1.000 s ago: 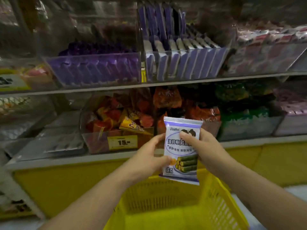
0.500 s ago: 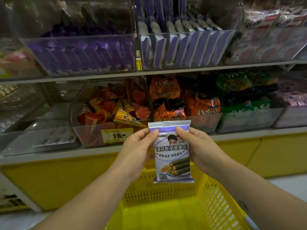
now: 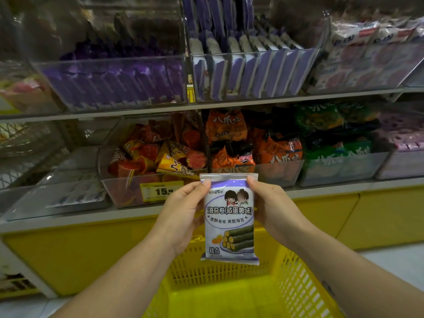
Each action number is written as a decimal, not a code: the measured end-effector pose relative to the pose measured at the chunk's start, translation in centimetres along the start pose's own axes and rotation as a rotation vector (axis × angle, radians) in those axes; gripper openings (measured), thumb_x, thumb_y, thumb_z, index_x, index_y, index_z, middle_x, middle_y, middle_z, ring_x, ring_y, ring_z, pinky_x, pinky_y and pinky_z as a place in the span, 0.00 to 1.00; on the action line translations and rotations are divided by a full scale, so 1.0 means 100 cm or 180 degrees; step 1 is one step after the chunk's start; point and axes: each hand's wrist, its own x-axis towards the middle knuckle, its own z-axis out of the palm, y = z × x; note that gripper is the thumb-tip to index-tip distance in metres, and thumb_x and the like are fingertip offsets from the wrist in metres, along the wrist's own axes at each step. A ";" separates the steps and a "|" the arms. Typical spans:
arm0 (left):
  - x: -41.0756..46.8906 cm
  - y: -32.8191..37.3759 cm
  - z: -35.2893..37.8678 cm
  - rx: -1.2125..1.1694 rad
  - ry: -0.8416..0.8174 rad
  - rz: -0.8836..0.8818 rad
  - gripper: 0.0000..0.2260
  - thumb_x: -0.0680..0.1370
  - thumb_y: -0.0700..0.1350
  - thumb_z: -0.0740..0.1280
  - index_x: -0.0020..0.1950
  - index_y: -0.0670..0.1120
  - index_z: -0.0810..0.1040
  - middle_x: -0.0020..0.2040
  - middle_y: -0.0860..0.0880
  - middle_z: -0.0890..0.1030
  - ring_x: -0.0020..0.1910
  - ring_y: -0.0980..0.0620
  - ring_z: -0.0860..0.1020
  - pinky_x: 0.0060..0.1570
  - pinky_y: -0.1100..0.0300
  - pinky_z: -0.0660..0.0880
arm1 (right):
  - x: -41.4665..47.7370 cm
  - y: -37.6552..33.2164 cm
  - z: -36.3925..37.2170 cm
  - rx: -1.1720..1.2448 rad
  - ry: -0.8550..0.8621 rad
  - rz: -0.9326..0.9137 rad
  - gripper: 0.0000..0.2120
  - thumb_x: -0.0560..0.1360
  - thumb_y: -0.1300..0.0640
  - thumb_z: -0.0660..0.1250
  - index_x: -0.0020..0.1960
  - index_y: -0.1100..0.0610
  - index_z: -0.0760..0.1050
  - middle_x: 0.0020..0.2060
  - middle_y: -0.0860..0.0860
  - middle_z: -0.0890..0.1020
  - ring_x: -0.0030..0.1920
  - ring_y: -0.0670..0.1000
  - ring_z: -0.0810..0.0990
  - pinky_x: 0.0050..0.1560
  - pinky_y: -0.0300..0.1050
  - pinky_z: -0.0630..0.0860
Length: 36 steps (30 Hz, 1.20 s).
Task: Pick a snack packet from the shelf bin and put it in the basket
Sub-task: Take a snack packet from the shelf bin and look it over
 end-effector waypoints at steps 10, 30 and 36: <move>-0.001 0.002 0.008 -0.0291 0.0307 0.0347 0.11 0.78 0.44 0.65 0.35 0.48 0.78 0.33 0.49 0.82 0.30 0.56 0.79 0.28 0.63 0.73 | -0.002 -0.004 -0.004 -0.0501 -0.0078 -0.0610 0.21 0.81 0.45 0.56 0.43 0.49 0.85 0.44 0.51 0.87 0.46 0.47 0.85 0.46 0.42 0.77; -0.008 0.018 -0.019 0.0728 -0.1095 -0.0686 0.22 0.66 0.43 0.73 0.60 0.49 0.78 0.54 0.47 0.85 0.49 0.52 0.84 0.43 0.59 0.81 | -0.009 -0.021 -0.021 0.0558 -0.0529 0.0642 0.19 0.76 0.48 0.61 0.60 0.58 0.78 0.55 0.59 0.83 0.54 0.56 0.83 0.46 0.53 0.82; -0.006 0.007 -0.013 0.0669 -0.0770 -0.0030 0.17 0.73 0.31 0.69 0.55 0.51 0.78 0.49 0.50 0.86 0.47 0.55 0.84 0.42 0.64 0.79 | -0.009 -0.025 -0.024 0.0781 -0.0292 0.0592 0.18 0.80 0.48 0.57 0.61 0.57 0.77 0.56 0.59 0.83 0.60 0.59 0.80 0.57 0.59 0.78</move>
